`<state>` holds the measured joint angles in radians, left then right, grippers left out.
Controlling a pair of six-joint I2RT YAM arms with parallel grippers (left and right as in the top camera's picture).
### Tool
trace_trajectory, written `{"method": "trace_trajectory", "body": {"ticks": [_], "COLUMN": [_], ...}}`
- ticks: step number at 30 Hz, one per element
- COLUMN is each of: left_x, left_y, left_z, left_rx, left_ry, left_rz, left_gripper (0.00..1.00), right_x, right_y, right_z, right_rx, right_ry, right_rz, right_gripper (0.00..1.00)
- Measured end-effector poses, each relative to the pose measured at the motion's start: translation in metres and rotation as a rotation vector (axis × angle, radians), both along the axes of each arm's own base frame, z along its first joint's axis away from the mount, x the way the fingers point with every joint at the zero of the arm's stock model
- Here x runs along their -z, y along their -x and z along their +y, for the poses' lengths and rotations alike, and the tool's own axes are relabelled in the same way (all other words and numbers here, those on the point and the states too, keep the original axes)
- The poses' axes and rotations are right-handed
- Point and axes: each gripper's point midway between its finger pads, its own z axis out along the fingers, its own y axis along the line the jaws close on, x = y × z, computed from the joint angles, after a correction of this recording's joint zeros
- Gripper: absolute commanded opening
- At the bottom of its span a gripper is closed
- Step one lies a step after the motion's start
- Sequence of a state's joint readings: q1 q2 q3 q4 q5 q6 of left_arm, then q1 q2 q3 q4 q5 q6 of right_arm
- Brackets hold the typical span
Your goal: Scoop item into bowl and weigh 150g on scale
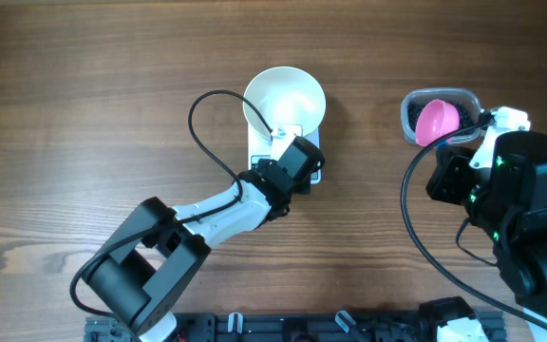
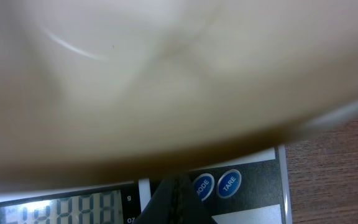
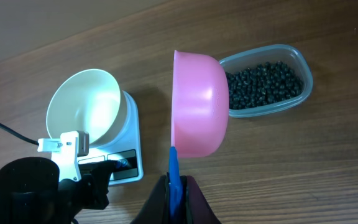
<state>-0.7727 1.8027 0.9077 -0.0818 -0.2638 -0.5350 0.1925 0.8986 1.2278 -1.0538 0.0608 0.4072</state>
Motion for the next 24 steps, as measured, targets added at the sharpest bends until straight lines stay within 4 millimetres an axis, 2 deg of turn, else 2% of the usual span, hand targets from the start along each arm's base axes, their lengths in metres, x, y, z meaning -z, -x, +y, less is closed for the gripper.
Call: {"method": "trace_trajectory", "body": {"ticks": [19, 24], "left_x": [0.001, -0.001], "left_y": [0.001, 0.015], "left_z": [0.001, 0.004], "left_rx": [0.0, 0.024], "left_ry": [-0.004, -0.017], "left_rz": [0.005, 0.061], "left_gripper": [0.04, 0.04], "right_x": [0.0, 0.0], "right_y": [0.0, 0.0], "right_z": [0.0, 0.0], "right_rx": [0.0, -0.001], "right_ry": [0.0, 0.0], "right_rz": [0.0, 0.0], "right_gripper": [0.04, 0.04]}}
